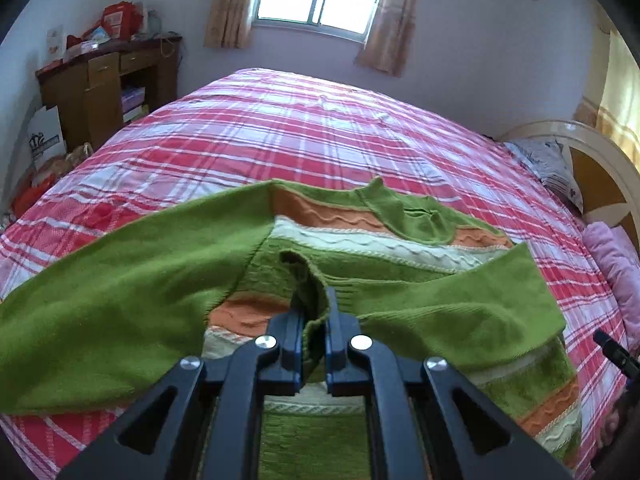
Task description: Fold small clothes
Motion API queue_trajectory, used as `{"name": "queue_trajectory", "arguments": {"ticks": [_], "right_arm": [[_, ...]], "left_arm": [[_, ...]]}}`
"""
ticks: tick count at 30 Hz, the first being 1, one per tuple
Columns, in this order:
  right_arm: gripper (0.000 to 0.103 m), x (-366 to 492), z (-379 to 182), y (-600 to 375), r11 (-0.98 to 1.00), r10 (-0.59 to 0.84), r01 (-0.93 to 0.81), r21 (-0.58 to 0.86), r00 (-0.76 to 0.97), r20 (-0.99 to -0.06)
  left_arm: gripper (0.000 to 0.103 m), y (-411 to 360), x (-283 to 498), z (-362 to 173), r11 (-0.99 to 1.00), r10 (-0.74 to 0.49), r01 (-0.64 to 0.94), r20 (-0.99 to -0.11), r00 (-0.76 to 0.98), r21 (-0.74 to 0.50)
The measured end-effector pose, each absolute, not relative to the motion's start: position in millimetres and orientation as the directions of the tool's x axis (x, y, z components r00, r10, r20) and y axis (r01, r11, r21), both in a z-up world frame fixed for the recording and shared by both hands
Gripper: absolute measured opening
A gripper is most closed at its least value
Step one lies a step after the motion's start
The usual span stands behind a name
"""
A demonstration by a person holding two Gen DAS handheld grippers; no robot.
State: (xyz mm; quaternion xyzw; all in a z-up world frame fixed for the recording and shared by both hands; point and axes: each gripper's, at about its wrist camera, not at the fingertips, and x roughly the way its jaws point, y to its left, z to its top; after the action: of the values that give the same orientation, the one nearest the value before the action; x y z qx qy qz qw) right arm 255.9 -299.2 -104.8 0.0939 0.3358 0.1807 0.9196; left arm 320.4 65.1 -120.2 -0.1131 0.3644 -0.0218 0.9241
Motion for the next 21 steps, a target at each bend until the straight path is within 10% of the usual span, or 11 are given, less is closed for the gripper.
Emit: {"name": "queue_trajectory", "arguments": {"ticks": [5, 9, 21], "right_arm": [[0.076, 302, -122, -264, 0.877, 0.48, -0.353, 0.326, 0.602, -0.638], [0.076, 318, -150, -258, 0.901, 0.43, -0.307, 0.305, 0.552, -0.714], [0.076, 291, -128, -300, 0.904, 0.425, -0.256, 0.343, 0.626, -0.653]], "left_arm": [[0.016, 66, 323, -134, 0.975, -0.093, -0.078, -0.703, 0.705, -0.208], [0.053, 73, 311, -136, 0.977, -0.067, -0.099, -0.708, 0.703, -0.191], [0.103, 75, 292, -109, 0.986, 0.016, -0.114, -0.608, 0.794, -0.124]]}}
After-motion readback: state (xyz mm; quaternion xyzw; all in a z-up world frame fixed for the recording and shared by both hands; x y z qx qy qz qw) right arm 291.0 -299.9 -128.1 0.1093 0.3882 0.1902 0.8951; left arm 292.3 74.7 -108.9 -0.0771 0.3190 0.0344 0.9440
